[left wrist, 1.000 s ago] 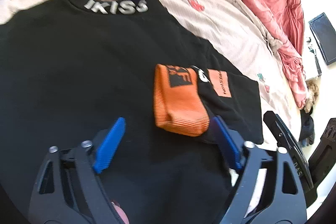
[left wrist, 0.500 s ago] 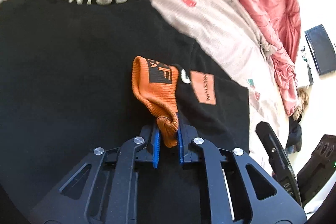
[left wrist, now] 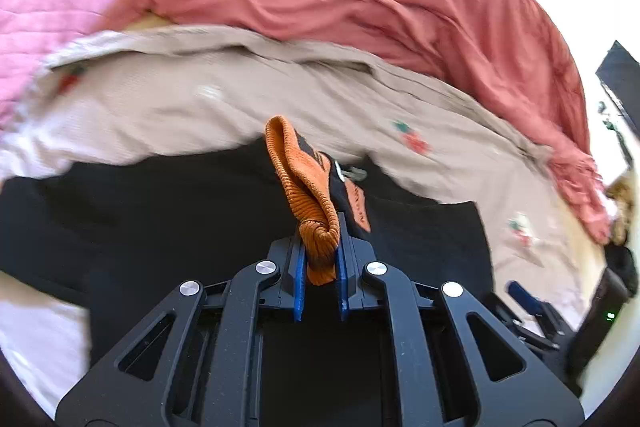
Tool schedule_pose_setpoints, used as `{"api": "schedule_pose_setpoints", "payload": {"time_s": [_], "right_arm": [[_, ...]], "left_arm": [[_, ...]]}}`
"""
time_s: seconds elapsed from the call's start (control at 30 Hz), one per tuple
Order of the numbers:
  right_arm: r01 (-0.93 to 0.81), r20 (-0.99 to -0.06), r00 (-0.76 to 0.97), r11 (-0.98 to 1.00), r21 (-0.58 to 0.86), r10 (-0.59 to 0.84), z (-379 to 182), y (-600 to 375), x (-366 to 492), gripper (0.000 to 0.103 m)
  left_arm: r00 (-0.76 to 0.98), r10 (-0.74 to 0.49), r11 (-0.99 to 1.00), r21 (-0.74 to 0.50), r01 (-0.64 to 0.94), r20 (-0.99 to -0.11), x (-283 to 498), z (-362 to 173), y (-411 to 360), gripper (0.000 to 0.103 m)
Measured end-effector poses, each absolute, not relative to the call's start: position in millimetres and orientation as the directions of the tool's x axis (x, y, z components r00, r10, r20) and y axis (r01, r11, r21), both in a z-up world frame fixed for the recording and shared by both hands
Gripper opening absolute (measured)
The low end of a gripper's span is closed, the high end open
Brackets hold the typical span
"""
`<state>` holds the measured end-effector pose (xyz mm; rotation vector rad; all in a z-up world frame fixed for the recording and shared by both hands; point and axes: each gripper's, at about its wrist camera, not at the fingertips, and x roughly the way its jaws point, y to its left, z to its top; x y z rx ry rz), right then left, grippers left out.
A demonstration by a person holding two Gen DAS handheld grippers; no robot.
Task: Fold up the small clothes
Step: 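Drag the cuff toward the hem with the left gripper and release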
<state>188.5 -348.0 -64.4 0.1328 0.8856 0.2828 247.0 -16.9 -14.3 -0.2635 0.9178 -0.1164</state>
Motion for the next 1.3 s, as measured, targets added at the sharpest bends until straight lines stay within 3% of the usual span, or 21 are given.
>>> {"api": "schedule_pose_setpoints", "payload": {"time_s": [0.3, 0.63, 0.97, 1.3], "right_arm": [[-0.285, -0.755, 0.582, 0.945, 0.160, 0.303, -76.1, -304.1, 181.6, 0.072], [-0.308, -0.774, 0.550, 0.938, 0.160, 0.313, -89.0, -285.9, 201.9, 0.072], [-0.312, -0.824, 0.491, 0.940, 0.136, 0.282, -116.0, -286.1, 202.2, 0.072], [-0.270, -0.783, 0.516, 0.933, 0.237, 0.348, -93.2, -312.4, 203.8, 0.075]], "left_arm": [[0.551, -0.151, 0.960, -0.254, -0.114, -0.820, 241.8, -66.4, 47.4, 0.006], [0.577, -0.104, 0.979, -0.187, -0.086, -0.810, 240.8, -76.6, 47.8, 0.007], [0.484, -0.049, 0.976, -0.144, -0.162, -0.874, 240.6, -112.1, 63.3, 0.016], [0.588, 0.017, 0.979, -0.107, -0.175, -0.809, 225.2, -63.8, 71.0, 0.015]]}}
